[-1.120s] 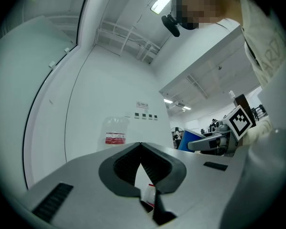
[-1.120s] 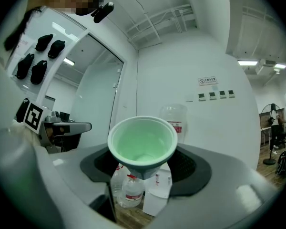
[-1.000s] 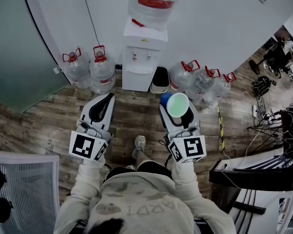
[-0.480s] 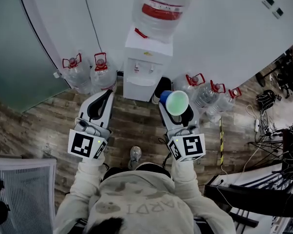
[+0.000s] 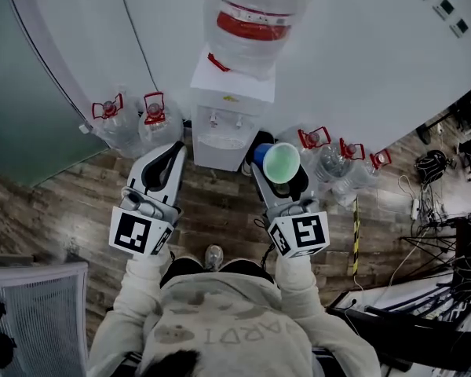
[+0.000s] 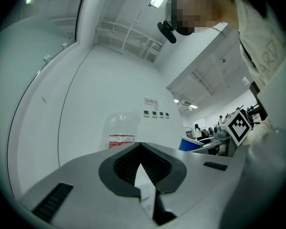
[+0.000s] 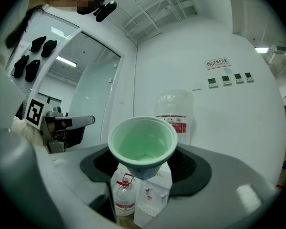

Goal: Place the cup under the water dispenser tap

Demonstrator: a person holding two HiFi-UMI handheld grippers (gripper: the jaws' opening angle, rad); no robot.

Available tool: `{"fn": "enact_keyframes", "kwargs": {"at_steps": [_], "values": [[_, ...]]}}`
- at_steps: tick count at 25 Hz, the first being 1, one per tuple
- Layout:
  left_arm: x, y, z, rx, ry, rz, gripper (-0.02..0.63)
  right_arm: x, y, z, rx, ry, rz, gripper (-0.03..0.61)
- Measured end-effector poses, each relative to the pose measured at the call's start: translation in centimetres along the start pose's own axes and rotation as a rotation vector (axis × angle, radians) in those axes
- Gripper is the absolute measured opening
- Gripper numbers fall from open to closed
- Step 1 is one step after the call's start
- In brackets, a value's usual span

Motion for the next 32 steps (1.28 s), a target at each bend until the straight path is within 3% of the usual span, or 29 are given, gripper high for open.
{"fn": "enact_keyframes", "kwargs": {"at_steps": [15,26,32], "values": [[-3.9,-4.4,2.9,-0.022,0.025,0.022,0.005,2.0,-5.8,3.0,-0.032,-0.037,0.002,0.314],[-10.3,-9.8,5.2,-0.018,0.021,0.106,0.005,3.3,-13.1,5.1,-0.049,-0.060,0.073,0.314],[-13.2,-12.6,7.4,-0.036,0.066,0.152,0.005,3.8,-16.7,7.2,-0.079,-0.069,0.108,0.314]]}}
Point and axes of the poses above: the fingertips, and each gripper's own axes: y backward along the fingers, x to its right, z out of its underside, the point moved 5 cm from there along y, backward along the fingers, and after that the axes turned 7 degrees about x, right-handed, at the moved point
